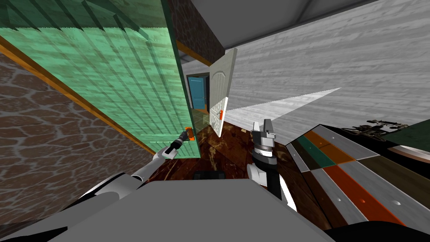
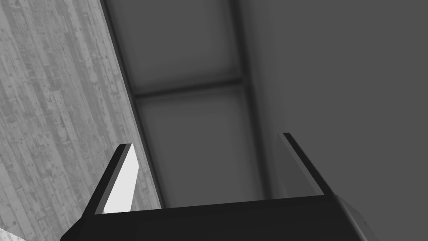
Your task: Pull the door open
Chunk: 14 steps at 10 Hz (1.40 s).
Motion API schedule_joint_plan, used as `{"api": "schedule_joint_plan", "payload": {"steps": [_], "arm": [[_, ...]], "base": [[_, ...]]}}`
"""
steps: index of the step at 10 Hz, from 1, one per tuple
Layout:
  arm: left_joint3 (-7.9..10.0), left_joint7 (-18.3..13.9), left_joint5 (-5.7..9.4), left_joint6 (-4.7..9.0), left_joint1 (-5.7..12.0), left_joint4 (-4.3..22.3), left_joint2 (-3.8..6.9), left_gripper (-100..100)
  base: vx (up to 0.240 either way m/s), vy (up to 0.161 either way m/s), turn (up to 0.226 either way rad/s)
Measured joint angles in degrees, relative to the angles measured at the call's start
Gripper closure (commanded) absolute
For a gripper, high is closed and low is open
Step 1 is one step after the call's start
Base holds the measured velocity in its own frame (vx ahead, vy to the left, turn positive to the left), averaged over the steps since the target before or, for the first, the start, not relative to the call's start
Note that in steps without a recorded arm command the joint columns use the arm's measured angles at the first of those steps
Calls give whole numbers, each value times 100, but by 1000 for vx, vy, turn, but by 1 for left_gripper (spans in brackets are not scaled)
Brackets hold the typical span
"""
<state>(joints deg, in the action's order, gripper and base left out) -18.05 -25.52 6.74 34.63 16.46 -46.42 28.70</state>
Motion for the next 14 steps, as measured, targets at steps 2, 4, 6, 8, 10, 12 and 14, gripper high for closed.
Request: {"api": "schedule_joint_plan", "payload": {"steps": [2, 4, 6, 8, 10, 12, 14], "arm": [[-16, -11, -3, 5, -8, -2, -1, 100], [-16, -14, -2, 13, -9, 0, 0, 100], [-20, -16, -3, 2, -12, -15, 0, 100], [-75, -84, -4, 73, -76, -64, 87, 100], [-134, -181, -10, 130, -133, -112, 173, 100], [-138, -185, -10, 130, -138, -113, 176, 100], [-141, -187, -10, 132, -139, -117, 176, 100]], "base": [[3, 5, 15], [2, 3, 8], [0, -3, 2], [-2, -5, -8], [-2, -3, -8], [0, 0, 0], [-2, -3, -8]]}}
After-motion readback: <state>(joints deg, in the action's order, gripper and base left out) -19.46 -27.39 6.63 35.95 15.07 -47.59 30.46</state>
